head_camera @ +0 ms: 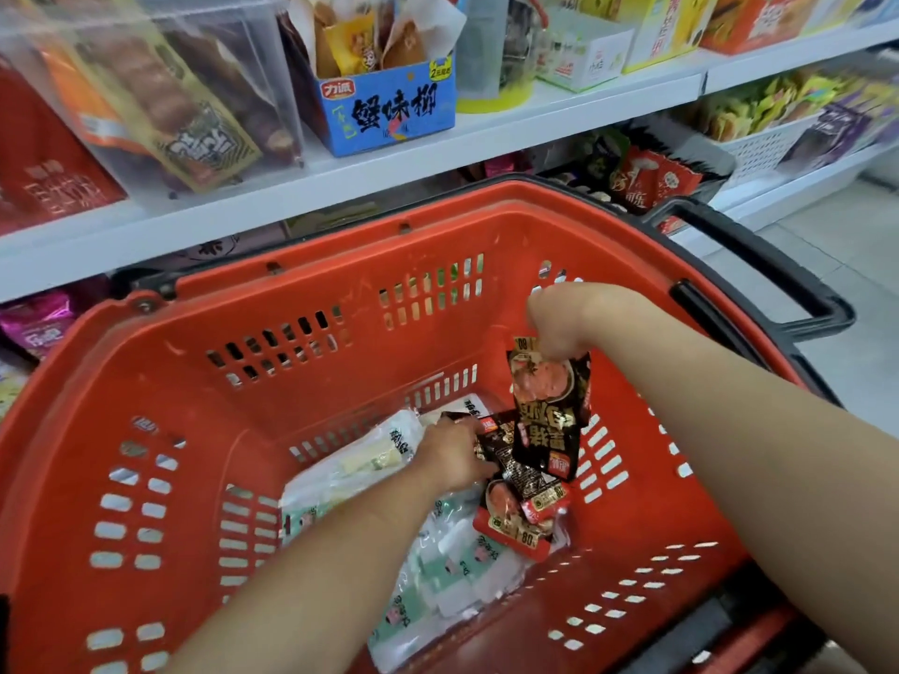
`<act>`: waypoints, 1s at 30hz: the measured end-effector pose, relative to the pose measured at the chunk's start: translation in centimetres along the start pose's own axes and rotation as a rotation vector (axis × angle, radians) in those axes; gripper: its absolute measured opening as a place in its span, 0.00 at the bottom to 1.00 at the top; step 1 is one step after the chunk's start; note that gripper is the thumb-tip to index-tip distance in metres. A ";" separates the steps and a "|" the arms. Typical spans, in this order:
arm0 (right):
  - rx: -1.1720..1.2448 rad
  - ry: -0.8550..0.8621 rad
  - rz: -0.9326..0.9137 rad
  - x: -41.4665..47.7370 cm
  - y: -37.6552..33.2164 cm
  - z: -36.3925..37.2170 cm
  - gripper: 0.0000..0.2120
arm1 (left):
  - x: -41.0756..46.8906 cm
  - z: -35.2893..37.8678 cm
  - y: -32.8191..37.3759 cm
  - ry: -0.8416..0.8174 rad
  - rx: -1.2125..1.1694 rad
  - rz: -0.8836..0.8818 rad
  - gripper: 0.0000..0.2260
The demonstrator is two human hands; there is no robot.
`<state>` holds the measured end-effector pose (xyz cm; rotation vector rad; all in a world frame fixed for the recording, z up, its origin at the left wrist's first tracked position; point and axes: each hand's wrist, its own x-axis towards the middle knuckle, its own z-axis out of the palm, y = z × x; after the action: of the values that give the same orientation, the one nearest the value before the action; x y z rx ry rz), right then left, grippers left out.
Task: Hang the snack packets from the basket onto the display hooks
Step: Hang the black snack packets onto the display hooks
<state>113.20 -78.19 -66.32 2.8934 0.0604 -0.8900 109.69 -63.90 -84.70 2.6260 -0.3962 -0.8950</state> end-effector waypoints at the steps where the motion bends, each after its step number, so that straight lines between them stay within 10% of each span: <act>1: -0.003 0.025 -0.004 0.0 0.0 -0.2 0.04 | 0.4 0.4 0.5 0.055 -0.009 -0.035 0.28; 8: 0.193 0.014 -0.036 -1.1 1.7 -0.9 0.27 | 2.1 2.1 2.1 0.235 -0.384 -0.252 0.26; 12: 0.571 0.044 -0.079 -1.9 3.0 -1.8 0.25 | 1.5 1.9 3.5 0.169 -0.652 -0.242 0.16; 30: 1.279 0.460 -0.291 -2.8 5.4 -4.2 0.10 | -8.2 -16.8 -0.6 -0.103 -0.178 0.081 0.13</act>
<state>113.62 -83.07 -60.81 4.3284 -0.0925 -0.2229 114.05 -56.61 -68.08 2.3927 -0.4245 -0.9930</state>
